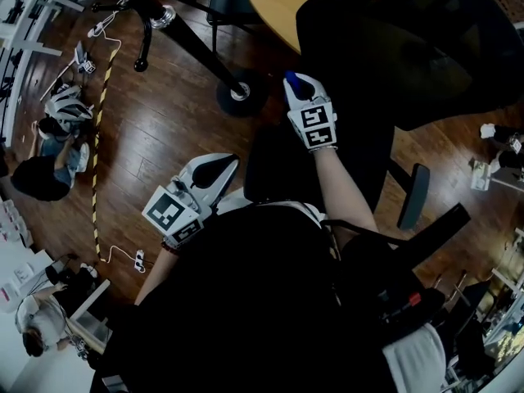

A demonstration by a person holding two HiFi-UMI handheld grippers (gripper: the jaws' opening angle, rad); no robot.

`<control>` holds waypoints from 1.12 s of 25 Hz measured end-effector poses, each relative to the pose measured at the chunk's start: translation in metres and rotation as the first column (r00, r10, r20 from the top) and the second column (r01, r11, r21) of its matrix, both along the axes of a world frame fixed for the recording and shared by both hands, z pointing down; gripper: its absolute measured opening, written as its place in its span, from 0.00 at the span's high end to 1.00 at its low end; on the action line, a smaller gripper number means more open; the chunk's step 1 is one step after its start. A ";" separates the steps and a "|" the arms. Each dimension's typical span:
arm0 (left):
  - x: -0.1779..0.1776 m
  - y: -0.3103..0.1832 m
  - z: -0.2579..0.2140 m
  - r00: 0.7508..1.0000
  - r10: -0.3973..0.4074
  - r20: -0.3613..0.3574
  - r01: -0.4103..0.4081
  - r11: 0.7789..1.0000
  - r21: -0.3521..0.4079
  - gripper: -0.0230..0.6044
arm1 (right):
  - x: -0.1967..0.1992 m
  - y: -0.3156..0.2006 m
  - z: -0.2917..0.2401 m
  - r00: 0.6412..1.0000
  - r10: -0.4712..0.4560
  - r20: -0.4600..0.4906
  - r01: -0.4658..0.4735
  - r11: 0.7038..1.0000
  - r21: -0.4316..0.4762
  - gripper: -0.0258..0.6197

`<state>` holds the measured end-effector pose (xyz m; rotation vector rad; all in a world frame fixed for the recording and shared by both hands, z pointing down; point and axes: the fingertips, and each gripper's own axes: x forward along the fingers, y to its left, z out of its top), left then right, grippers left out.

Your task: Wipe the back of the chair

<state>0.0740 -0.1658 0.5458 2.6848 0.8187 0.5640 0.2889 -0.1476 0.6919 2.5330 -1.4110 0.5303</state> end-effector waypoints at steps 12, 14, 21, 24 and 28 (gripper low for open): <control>0.026 0.146 -0.021 0.988 0.146 -0.055 -0.149 0.987 -0.055 0.95 | -0.003 0.246 -0.054 0.953 0.303 0.031 -0.304 0.949 0.082 0.90; 0.029 0.175 -0.024 0.986 0.158 -0.060 -0.162 0.984 -0.072 0.95 | 0.006 0.315 -0.038 0.914 0.404 0.038 -0.405 0.914 0.015 0.90; 0.042 0.229 -0.021 0.992 0.123 -0.033 -0.125 0.991 -0.046 0.95 | 0.052 0.466 0.011 0.803 0.594 0.049 -0.580 0.799 -0.160 0.90; 0.043 0.233 -0.018 0.997 0.078 -0.022 -0.078 0.996 -0.031 0.95 | 0.069 0.484 0.034 0.755 0.651 0.082 -0.622 0.750 -0.226 0.90; 0.044 0.231 -0.020 1.000 0.009 -0.026 -0.009 1.000 -0.021 0.95 | 0.084 0.478 0.056 0.753 0.652 0.087 -0.610 0.742 -0.280 0.90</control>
